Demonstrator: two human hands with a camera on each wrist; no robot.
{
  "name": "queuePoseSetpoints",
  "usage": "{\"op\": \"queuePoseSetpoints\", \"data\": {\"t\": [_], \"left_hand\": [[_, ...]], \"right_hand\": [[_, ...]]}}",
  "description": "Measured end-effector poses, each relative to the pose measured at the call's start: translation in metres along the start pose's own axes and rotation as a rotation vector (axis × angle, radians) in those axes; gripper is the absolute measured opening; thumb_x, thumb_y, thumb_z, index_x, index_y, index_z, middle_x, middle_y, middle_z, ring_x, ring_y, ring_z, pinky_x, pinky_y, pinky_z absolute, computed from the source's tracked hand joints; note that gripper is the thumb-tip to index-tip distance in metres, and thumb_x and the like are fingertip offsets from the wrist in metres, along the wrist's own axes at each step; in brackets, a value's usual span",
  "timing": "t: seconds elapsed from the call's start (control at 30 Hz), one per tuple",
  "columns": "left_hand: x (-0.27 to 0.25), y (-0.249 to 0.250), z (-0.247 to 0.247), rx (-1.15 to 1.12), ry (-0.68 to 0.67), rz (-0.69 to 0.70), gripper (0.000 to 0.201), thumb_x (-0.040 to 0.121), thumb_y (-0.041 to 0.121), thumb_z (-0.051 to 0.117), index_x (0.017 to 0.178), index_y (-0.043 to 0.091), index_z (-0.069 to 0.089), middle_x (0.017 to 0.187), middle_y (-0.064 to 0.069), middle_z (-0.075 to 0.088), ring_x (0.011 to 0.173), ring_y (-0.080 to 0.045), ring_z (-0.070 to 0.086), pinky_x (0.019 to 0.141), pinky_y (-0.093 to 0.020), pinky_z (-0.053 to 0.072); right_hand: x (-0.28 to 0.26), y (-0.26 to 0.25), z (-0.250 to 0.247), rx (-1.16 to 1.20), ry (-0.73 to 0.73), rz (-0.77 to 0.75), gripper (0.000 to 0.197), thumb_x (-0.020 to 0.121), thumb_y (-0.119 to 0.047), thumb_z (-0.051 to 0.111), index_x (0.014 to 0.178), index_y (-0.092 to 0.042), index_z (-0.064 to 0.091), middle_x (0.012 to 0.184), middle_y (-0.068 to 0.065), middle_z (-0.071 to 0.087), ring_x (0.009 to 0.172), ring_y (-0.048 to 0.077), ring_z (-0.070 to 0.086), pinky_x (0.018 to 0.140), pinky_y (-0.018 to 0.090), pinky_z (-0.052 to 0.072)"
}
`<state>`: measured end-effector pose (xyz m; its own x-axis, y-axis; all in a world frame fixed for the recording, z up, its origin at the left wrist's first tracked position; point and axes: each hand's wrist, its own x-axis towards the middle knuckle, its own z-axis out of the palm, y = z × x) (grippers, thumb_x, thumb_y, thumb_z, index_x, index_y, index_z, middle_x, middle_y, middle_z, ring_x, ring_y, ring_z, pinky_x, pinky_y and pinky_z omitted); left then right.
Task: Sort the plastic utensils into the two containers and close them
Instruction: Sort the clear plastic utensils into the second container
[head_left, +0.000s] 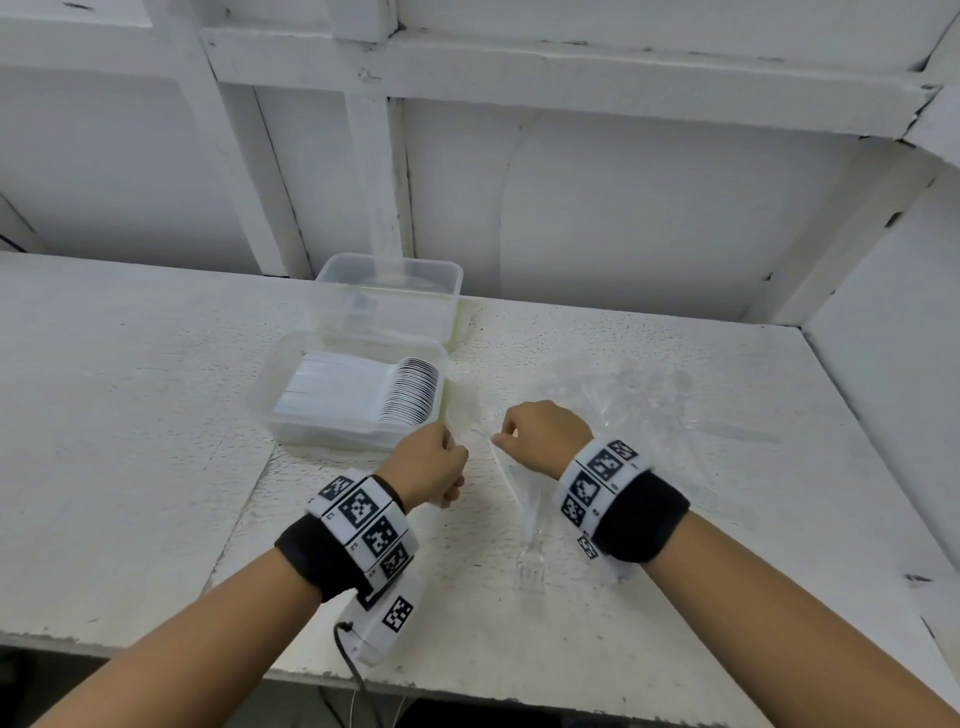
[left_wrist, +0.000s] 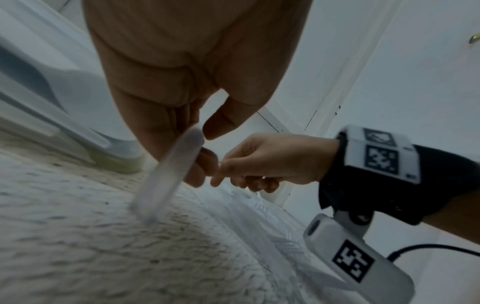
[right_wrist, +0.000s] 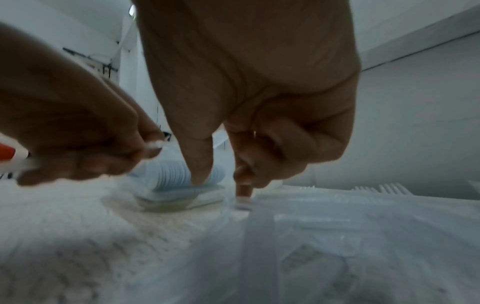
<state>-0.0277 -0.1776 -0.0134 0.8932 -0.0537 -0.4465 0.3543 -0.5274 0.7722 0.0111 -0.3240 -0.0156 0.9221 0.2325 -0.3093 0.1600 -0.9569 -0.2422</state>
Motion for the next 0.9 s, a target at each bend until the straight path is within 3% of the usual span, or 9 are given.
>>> {"op": "queuePoseSetpoints", "data": {"t": [0.1, 0.2, 0.27, 0.33, 0.43, 0.53, 0.7, 0.8, 0.9], "left_hand": [[-0.004, -0.006, -0.004, -0.041, 0.005, 0.022, 0.013, 0.092, 0.008, 0.039, 0.08, 0.011, 0.037, 0.071, -0.011, 0.056, 0.056, -0.021, 0.053, 0.065, -0.037, 0.055], [-0.005, -0.007, -0.005, -0.065, 0.0, 0.041, 0.008, 0.094, 0.008, 0.038, 0.086, 0.009, 0.041, 0.072, -0.012, 0.055, 0.056, -0.02, 0.053, 0.062, -0.036, 0.055], [-0.004, -0.007, -0.003, -0.074, 0.001, 0.051, 0.008, 0.095, 0.01, 0.038, 0.09, 0.008, 0.044, 0.073, -0.011, 0.055, 0.057, -0.019, 0.054, 0.06, -0.032, 0.054], [-0.003, -0.005, 0.001, -0.082, 0.015, 0.064, 0.009, 0.095, 0.012, 0.037, 0.09, 0.008, 0.044, 0.074, -0.008, 0.054, 0.059, -0.017, 0.052, 0.057, -0.029, 0.051], [0.005, -0.001, 0.011, -0.043, 0.055, 0.089, 0.011, 0.095, 0.016, 0.038, 0.091, 0.008, 0.044, 0.075, -0.004, 0.05, 0.059, -0.014, 0.044, 0.052, -0.024, 0.041], [0.018, 0.005, 0.024, -0.044, 0.048, 0.085, 0.01, 0.093, 0.018, 0.046, 0.091, 0.008, 0.048, 0.075, -0.002, 0.047, 0.058, -0.014, 0.042, 0.049, -0.024, 0.036], [0.039, 0.018, 0.045, 0.067, -0.021, -0.003, 0.04, 0.093, 0.03, 0.051, 0.06, 0.009, 0.045, 0.056, -0.005, 0.05, 0.045, -0.016, 0.042, 0.049, -0.022, 0.036], [0.048, 0.029, 0.049, 0.219, -0.022, -0.058, 0.047, 0.093, 0.04, 0.05, 0.056, 0.009, 0.047, 0.053, -0.001, 0.051, 0.045, -0.013, 0.045, 0.048, -0.021, 0.036], [0.057, 0.034, 0.048, 0.307, -0.019, -0.072, 0.043, 0.09, 0.04, 0.054, 0.062, 0.009, 0.05, 0.062, -0.003, 0.052, 0.054, -0.017, 0.047, 0.057, -0.025, 0.038]], "right_hand": [[0.01, -0.01, 0.005, -0.171, -0.044, 0.025, 0.04, 0.09, -0.046, 0.054, 0.065, -0.015, 0.043, 0.068, -0.001, 0.05, 0.061, 0.015, 0.05, 0.054, 0.026, 0.039], [0.016, -0.011, 0.008, -0.16, -0.024, 0.042, 0.034, 0.091, -0.023, 0.052, 0.061, -0.015, 0.037, 0.071, 0.001, 0.051, 0.057, 0.015, 0.046, 0.051, 0.024, 0.037], [0.016, -0.007, 0.007, 0.007, 0.001, 0.077, 0.032, 0.088, -0.019, 0.052, 0.06, -0.013, 0.039, 0.064, 0.001, 0.05, 0.051, 0.014, 0.043, 0.048, 0.022, 0.034], [0.011, 0.001, 0.001, 0.296, 0.061, 0.097, 0.026, 0.087, -0.019, 0.055, 0.064, -0.012, 0.046, 0.068, 0.003, 0.056, 0.057, 0.014, 0.047, 0.053, 0.022, 0.039], [-0.006, 0.016, -0.014, 0.762, 0.258, 0.13, 0.016, 0.091, -0.016, 0.053, 0.077, -0.01, 0.052, 0.072, 0.0, 0.053, 0.062, 0.011, 0.049, 0.056, 0.019, 0.042], [-0.025, 0.032, -0.027, 1.066, 0.342, 0.186, 0.014, 0.093, -0.008, 0.047, 0.079, -0.008, 0.051, 0.079, 0.009, 0.059, 0.065, 0.017, 0.061, 0.058, 0.025, 0.053], [-0.047, 0.046, -0.024, 1.125, 0.319, 0.341, 0.011, 0.093, -0.003, 0.041, 0.084, -0.007, 0.045, 0.082, 0.014, 0.057, 0.057, 0.022, 0.061, 0.058, 0.034, 0.057], [-0.055, 0.048, -0.015, 1.106, 0.272, 0.411, 0.007, 0.095, -0.007, 0.037, 0.094, -0.01, 0.044, 0.077, 0.011, 0.057, 0.057, 0.017, 0.05, 0.051, 0.026, 0.049], [-0.057, 0.049, -0.007, 1.04, 0.236, 0.4, 0.009, 0.096, -0.011, 0.037, 0.095, -0.012, 0.046, 0.074, 0.007, 0.056, 0.055, 0.014, 0.045, 0.047, 0.021, 0.04]]}}
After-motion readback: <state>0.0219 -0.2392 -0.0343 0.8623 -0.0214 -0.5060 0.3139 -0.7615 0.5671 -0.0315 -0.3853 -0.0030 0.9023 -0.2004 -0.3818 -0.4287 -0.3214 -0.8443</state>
